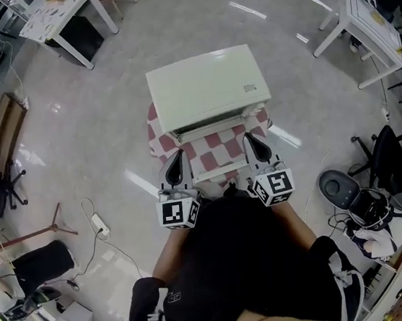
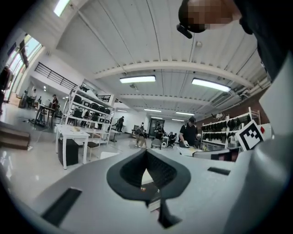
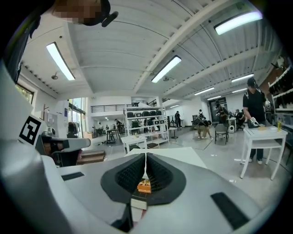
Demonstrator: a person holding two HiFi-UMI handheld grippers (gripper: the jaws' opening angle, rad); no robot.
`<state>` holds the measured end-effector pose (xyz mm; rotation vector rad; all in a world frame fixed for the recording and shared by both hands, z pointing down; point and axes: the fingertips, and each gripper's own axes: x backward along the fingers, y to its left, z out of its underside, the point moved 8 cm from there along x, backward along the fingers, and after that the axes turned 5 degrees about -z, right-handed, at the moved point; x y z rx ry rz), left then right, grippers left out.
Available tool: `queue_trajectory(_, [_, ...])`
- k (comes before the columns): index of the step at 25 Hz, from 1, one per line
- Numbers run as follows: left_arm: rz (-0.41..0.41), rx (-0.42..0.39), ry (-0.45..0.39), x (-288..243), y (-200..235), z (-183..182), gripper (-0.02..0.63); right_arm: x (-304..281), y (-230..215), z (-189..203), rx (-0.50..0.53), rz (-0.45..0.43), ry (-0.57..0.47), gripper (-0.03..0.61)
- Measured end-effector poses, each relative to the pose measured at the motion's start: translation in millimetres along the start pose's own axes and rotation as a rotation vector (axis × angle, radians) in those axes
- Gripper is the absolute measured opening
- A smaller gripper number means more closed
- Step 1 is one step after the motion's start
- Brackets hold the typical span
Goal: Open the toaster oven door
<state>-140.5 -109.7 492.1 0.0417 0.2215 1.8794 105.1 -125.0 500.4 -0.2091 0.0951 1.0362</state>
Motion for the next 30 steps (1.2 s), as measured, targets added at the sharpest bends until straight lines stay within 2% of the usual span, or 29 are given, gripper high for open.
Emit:
queue_trajectory(4, [0.009,-0.021,0.024,-2.1,-0.8,4.2,0.009,1.1,5.4,10.9,0.000,-0.004,0.025,0.028])
queue_trajectory(8, [0.003,-0.002,0.033,-4.3,2.1,8.3,0.009,0.7,9.3,11.5,0.015,-0.007,0.016,0.028])
queue_trajectory(30, [-0.002,-0.003,0.029,-0.4,4.4,8.5,0.009,-0.1,13.4,7.1,0.022,0.005,-0.004,0.028])
